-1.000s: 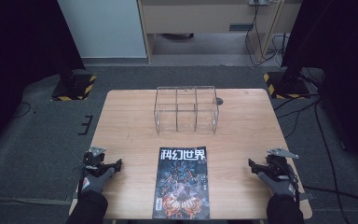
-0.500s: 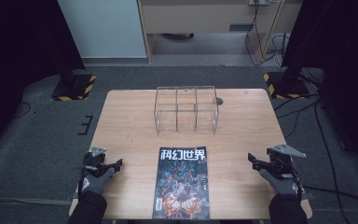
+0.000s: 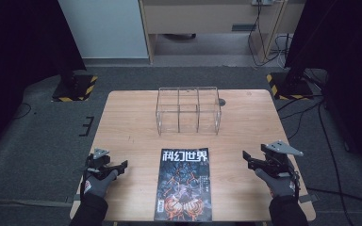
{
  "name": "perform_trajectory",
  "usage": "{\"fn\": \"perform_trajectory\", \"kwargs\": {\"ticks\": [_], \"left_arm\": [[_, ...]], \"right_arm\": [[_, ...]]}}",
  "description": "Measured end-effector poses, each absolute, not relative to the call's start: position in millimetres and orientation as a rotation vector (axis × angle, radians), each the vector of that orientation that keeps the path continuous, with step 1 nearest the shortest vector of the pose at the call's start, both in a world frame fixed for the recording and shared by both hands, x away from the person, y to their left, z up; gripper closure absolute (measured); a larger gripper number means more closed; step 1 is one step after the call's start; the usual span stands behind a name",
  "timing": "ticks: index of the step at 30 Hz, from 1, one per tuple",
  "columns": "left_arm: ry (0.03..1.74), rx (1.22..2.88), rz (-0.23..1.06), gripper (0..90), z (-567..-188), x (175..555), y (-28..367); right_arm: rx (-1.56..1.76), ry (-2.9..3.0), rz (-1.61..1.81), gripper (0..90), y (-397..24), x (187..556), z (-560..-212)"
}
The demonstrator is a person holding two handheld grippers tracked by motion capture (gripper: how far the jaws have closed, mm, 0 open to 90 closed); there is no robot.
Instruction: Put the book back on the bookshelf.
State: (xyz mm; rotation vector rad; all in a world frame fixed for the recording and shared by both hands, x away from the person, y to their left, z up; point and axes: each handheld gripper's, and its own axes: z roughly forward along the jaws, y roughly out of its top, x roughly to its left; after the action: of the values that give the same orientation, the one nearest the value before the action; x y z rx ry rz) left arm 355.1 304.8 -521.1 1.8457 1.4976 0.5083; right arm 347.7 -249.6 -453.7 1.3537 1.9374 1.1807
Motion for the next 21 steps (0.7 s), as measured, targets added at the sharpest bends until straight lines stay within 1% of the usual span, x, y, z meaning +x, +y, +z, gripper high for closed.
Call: {"fn": "perform_trajectory", "kwargs": {"ticks": [9,21], "left_arm": [[1.483,1.85,0.5,17.1,-520,354,302],[1.428,1.829,0.469,15.7,-513,349,288]], "right_arm": [[1.307,1.976,1.209,22.5,-225,347,-447],[1.262,2.084,1.19,21.2,-187,347,-462]]}}
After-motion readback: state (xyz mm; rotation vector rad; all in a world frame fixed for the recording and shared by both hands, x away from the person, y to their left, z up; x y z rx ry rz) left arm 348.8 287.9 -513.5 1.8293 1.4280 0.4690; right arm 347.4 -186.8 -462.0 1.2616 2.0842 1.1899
